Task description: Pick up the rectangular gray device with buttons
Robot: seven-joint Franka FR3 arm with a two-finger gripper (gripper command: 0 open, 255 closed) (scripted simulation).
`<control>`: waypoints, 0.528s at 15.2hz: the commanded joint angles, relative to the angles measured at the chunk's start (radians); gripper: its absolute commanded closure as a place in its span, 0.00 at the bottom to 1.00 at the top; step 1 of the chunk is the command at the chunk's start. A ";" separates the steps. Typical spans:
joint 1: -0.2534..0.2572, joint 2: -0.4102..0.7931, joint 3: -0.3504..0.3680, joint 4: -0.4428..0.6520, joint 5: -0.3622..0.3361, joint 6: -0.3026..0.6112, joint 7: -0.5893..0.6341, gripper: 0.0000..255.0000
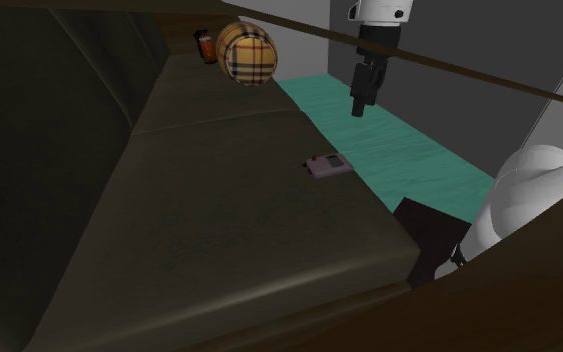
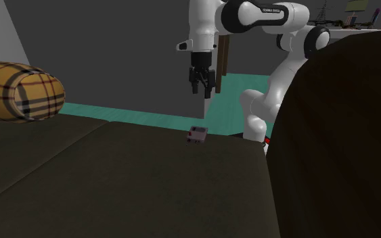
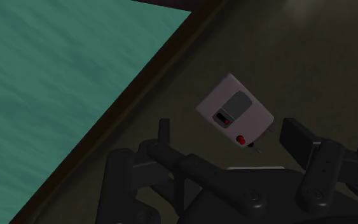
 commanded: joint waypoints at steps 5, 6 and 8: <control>0.104 0.110 0.009 -0.006 -0.040 0.092 -0.239 0.00; 0.129 0.135 0.013 -0.009 -0.050 0.115 -0.297 0.00; 0.177 0.181 0.023 -0.017 -0.070 0.160 -0.411 0.00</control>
